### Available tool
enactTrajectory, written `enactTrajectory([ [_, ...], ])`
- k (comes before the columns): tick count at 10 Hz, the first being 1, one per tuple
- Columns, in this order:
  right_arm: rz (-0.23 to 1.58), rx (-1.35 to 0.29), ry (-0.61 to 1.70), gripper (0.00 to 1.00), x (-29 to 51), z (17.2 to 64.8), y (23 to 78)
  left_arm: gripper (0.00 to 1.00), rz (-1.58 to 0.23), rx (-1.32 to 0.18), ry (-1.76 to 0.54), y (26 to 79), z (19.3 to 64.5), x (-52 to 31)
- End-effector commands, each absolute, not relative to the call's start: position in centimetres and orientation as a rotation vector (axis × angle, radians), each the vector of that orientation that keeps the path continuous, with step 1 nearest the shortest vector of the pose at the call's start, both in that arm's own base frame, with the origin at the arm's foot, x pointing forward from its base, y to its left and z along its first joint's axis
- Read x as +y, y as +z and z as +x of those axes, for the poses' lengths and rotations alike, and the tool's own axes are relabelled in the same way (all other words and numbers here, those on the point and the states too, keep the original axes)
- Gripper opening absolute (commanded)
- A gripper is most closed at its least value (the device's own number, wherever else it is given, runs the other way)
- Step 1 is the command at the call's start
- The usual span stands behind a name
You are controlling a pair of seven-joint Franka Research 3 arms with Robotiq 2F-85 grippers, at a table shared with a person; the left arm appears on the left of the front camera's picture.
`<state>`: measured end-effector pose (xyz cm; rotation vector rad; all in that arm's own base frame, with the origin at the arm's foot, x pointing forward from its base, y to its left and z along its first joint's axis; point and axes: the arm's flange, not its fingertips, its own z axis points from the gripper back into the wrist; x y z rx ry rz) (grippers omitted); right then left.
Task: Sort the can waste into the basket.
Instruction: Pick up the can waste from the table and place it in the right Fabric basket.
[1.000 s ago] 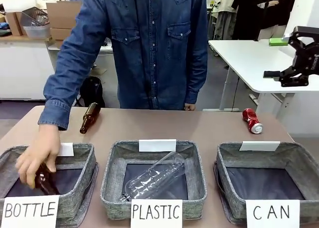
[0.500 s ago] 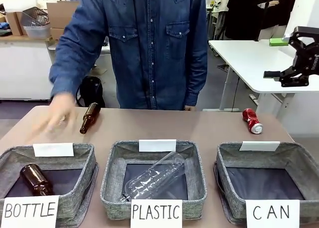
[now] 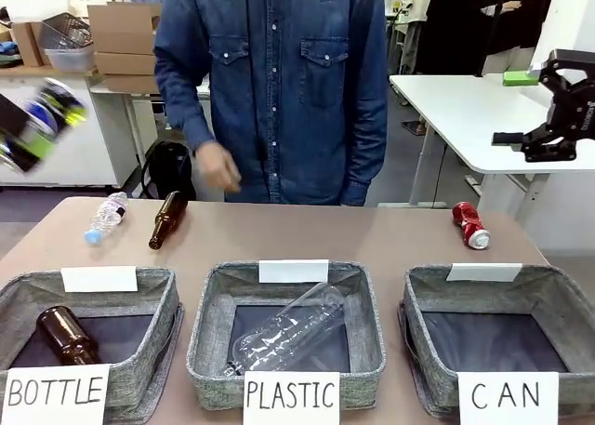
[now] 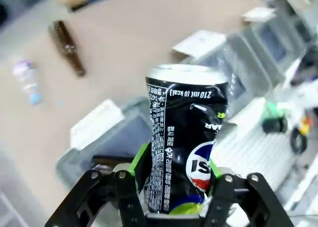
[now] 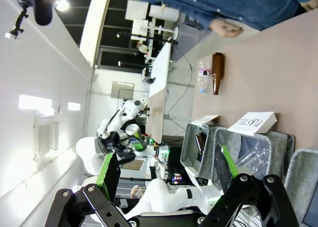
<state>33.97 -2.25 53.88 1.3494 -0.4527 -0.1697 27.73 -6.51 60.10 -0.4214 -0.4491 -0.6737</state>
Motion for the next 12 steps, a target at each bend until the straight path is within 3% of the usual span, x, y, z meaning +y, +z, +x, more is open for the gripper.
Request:
enactTrajectory([
  [1,1.349,-0.453,-0.17,1.0,-2.3,34.0,53.9,0.45,-0.385,-0.51,-0.852,58.0,28.8,-11.9],
  [4,1.209,-0.64,-0.224,1.0,-14.3,23.8,60.0,0.45,-0.397,-0.566,-1.183,56.0,27.2,-24.8],
  [6,1.135,-0.717,-0.386,1.0,-21.0,17.3,56.9,0.45,-0.459,-0.472,-1.411,53.4,25.7,-34.4],
  [7,1.184,-0.724,-0.43,1.0,-21.8,16.1,54.8,0.45,-0.501,-0.384,-1.477,53.0,24.7,-37.1],
  [8,1.15,-0.72,-0.317,1.0,-18.4,18.8,58.9,0.45,-0.528,-0.384,-1.532,52.4,23.4,-40.2],
  [9,1.15,-0.72,-0.317,1.0,-18.4,18.8,58.9,0.45,-0.549,-0.446,-1.567,51.4,22.2,-43.2],
  [10,1.15,-0.72,-0.317,1.0,-18.4,18.8,58.9,0.45,-0.431,-0.203,-1.545,50.2,22.4,-42.3],
  [11,1.15,-0.72,-0.317,1.0,-18.4,18.8,58.9,0.45,-0.512,-0.397,-1.529,51.0,21.1,-42.3],
  [12,1.15,-0.72,-0.317,1.0,-18.4,18.8,58.9,0.45,-0.512,-0.397,-1.529,51.0,21.1,-42.3],
])
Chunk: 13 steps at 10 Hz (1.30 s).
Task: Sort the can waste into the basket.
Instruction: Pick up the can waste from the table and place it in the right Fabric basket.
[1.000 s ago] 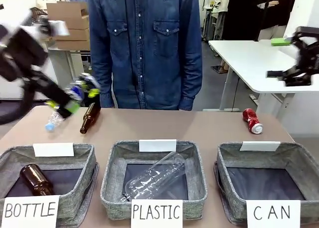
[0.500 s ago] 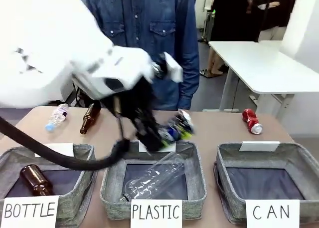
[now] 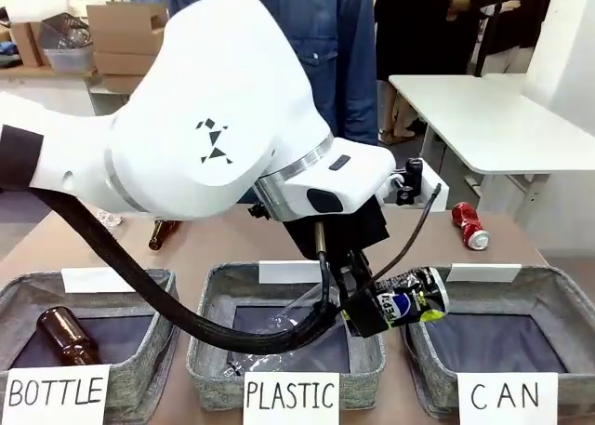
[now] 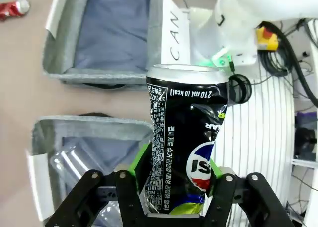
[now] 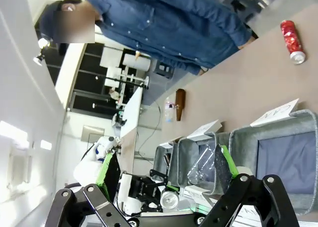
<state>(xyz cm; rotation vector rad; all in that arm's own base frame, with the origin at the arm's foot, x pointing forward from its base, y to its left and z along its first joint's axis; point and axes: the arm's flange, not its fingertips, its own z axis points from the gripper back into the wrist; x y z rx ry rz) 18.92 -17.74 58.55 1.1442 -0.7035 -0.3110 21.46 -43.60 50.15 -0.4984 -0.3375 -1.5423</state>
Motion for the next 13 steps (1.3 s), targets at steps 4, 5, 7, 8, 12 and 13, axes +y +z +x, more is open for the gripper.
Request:
enactTrajectory([
  [4,1.15,-0.72,-0.317,1.0,-18.4,18.8,58.9,0.45,-0.669,-0.715,-1.527,47.9,25.1,-54.8],
  [5,1.15,-0.72,-0.317,1.0,-18.4,18.8,58.9,0.45,-0.612,-0.739,-1.558,46.6,26.0,-58.2],
  [7,1.15,-0.72,-0.317,1.0,-18.4,18.8,58.9,0.45,-0.591,-0.7,-1.586,45.4,26.5,-59.7],
  [8,1.15,-0.72,-0.317,1.0,-18.4,18.8,58.9,0.45,-0.574,-0.698,-1.573,45.1,26.9,-59.3],
  [12,1.15,-0.72,-0.317,1.0,-18.4,18.8,58.9,0.78,-0.562,-0.658,-1.58,44.1,27.3,-58.9],
  [13,1.15,-0.72,-0.317,1.0,-18.4,18.8,58.9,1.0,-0.556,-0.659,-1.586,44.1,27.2,-58.9],
])
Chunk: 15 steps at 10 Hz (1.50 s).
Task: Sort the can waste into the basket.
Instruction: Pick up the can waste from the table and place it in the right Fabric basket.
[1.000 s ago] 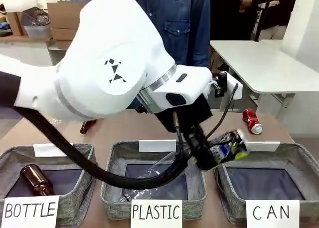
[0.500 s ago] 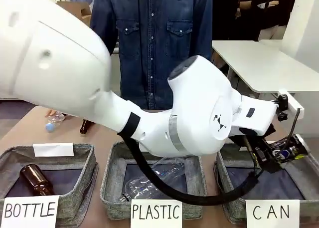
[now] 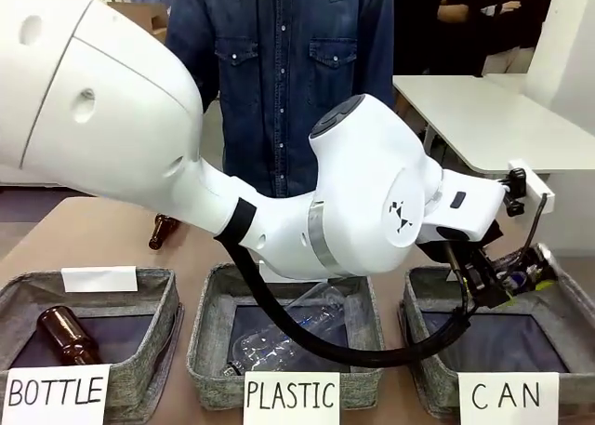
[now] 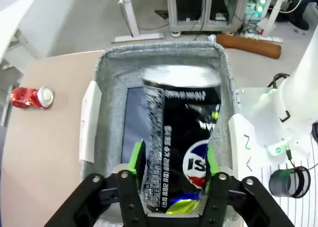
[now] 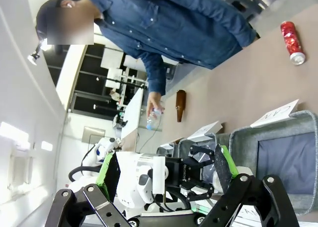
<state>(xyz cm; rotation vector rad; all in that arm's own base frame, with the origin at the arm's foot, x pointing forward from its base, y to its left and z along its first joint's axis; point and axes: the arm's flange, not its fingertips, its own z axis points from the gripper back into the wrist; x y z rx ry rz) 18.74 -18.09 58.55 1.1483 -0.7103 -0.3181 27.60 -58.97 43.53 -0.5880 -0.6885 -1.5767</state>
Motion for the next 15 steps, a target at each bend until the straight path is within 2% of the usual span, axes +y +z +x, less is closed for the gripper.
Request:
enactTrajectory([
  [1,1.15,-0.72,-0.317,1.0,-18.4,18.8,58.9,1.0,-0.556,-0.669,-1.585,44.2,27.1,-58.9],
  [6,1.15,-0.72,-0.317,1.0,-18.4,18.8,58.9,1.0,-0.544,-0.686,-1.552,45.2,27.3,-57.6],
  [8,1.15,-0.72,-0.317,1.0,-18.4,18.8,58.9,1.0,-0.543,-0.56,-1.583,49.0,24.7,-52.5],
  [9,1.15,-0.72,-0.317,1.0,-18.4,18.8,58.9,1.0,-0.516,-0.561,-1.542,51.8,23.6,-47.6],
  [10,1.15,-0.72,-0.317,1.0,-18.4,18.8,58.9,1.0,-0.464,-0.591,-1.469,54.5,22.8,-41.6],
  [12,1.15,-0.72,-0.317,1.0,-18.4,18.8,58.9,1.0,-0.37,-0.698,-1.108,58.8,22.1,-29.4],
  [13,1.15,-0.72,-0.317,1.0,-18.4,18.8,58.9,1.0,-0.24,-0.684,-0.929,60.4,21.9,-24.1],
  [14,1.148,-0.712,-0.319,1.0,-18.2,18.7,58.6,1.0,-0.215,-0.638,-0.802,61.4,21.7,-19.5],
  [15,1.188,-0.655,-0.218,1.0,-16.2,20.1,58.5,1.0,-0.234,-0.607,-0.657,62.3,21.7,-15.0],
])
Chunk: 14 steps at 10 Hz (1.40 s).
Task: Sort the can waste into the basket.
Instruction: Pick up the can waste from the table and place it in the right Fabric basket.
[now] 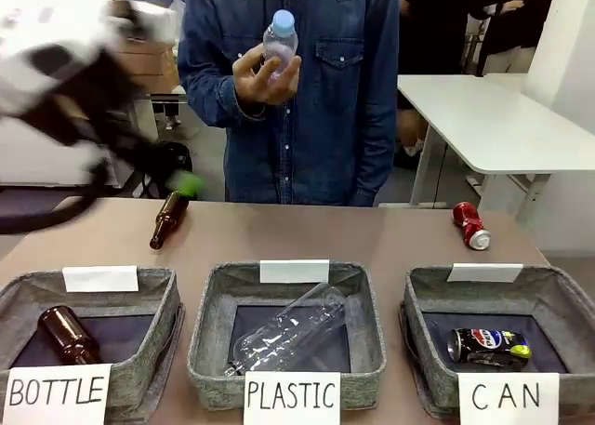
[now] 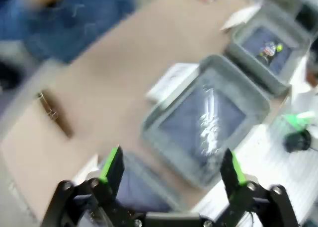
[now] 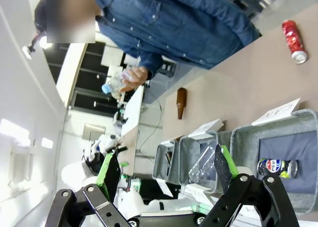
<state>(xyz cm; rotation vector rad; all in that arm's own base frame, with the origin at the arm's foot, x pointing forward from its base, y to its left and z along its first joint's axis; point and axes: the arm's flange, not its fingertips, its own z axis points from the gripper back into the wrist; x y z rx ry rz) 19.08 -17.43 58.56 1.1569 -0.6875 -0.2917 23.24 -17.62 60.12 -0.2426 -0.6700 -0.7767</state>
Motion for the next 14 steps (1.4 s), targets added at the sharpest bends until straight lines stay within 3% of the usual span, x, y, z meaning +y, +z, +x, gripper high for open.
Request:
enactTrajectory([
  [1,1.177,-0.627,-0.102,1.0,-12.8,21.9,58.3,1.0,-0.229,-0.554,-0.437,62.9,22.0,-9.9],
  [2,1.223,-0.581,0.005,1.0,-9.2,23.7,57.9,1.0,-0.244,-0.503,-0.234,62.8,22.3,-5.1],
  [3,1.206,-0.52,0.091,1.0,-5.7,25.5,57.4,1.0,-0.38,-0.421,-0.084,61.8,22.4,-1.1],
  [4,1.192,-0.473,0.147,1.0,-2.5,26.8,56.9,1.0,-0.505,-0.434,0.053,60.4,22.6,2.0],
  [6,1.308,-0.39,0.197,1.0,2.1,28.2,56.2,1.0,-1.003,-0.643,0.075,57.0,23.3,5.2],
  [8,1.51,-0.231,0.197,1.0,3.7,28.0,56.0,1.0,-1.104,-0.719,0.208,55.0,24.0,7.3],
  [9,1.507,-0.184,0.17,1.0,3.7,28.4,55.4,1.0,-1.186,-0.781,0.204,55.0,24.1,8.2],
  [10,1.449,-0.251,0.1,1.0,3.1,28.9,54.9,1.0,-1.338,-0.904,0.125,55.6,24.2,8.8],
  [11,1.389,-0.321,0.053,1.0,2.4,29.2,54.8,1.0,-1.041,-0.649,0.259,59.4,25.0,11.0],
  [12,1.455,-0.234,0.183,1.0,3.7,29.2,55.4,1.0,-1.041,-0.649,0.259,59.4,25.0,11.0],
  [14,1.455,-0.234,0.183,1.0,3.7,29.2,55.4,1.0,-1.041,-0.649,0.259,59.4,25.0,11.0],
])
